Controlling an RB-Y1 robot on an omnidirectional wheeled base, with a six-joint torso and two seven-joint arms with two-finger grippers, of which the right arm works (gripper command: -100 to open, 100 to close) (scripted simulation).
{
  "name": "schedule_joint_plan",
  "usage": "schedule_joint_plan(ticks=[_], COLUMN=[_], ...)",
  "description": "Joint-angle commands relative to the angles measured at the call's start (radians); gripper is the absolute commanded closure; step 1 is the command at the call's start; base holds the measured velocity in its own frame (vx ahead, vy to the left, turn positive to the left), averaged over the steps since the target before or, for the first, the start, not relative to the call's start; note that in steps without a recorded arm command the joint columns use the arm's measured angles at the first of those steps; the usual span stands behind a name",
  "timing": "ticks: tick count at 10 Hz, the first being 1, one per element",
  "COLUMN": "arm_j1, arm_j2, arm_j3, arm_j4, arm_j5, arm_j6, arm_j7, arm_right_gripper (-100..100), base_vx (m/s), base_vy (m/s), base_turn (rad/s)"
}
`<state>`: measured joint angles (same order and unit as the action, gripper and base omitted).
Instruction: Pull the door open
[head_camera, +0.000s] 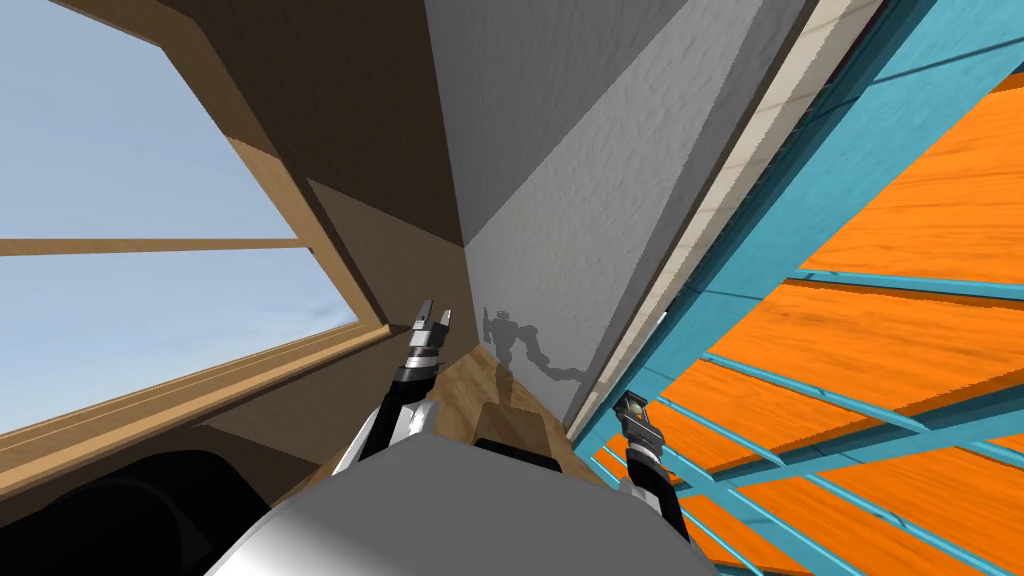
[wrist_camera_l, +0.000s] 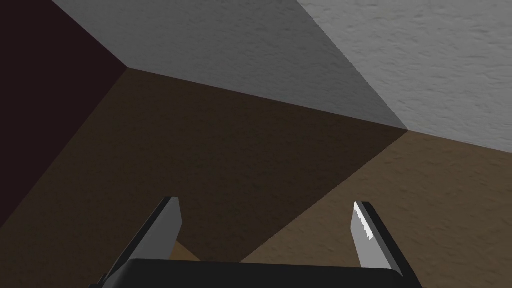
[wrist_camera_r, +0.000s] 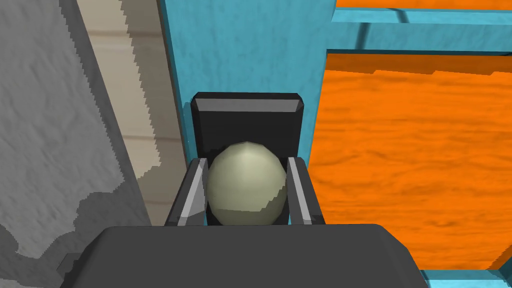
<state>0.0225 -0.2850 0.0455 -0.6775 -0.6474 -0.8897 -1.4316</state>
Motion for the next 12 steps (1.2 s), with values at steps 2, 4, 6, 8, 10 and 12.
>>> schedule_joint_plan(ticks=[2,4,6,8,10,12], arm_j1=[0.0,0.0,0.007,0.015,0.025,0.033], arm_j2=[0.002,0.002,-0.007,-0.017,-0.03,-0.041], arm_j3=[0.001,0.001,0.024,0.049,0.083,0.11], arm_j4=[0.0,0.0,-0.008,-0.019,-0.033,-0.044], arm_j5=[0.001,0.001,0.011,0.024,0.04,0.054], arm_j6=[0.0,0.0,0.001,0.0,-0.001,-0.002], arm_j7=[0.0,0.0,-0.017,-0.037,-0.064,-0.086], arm_right_gripper=[100,100,100,100,100,100], base_vx=[-0.018,0.0,-0.165,-0.212,-0.231,-0.236], base_vy=[0.001,0.0,-0.011,0.013,-0.01,-0.015], base_turn=[0.01,0.0,0.067,0.065,0.091,0.067])
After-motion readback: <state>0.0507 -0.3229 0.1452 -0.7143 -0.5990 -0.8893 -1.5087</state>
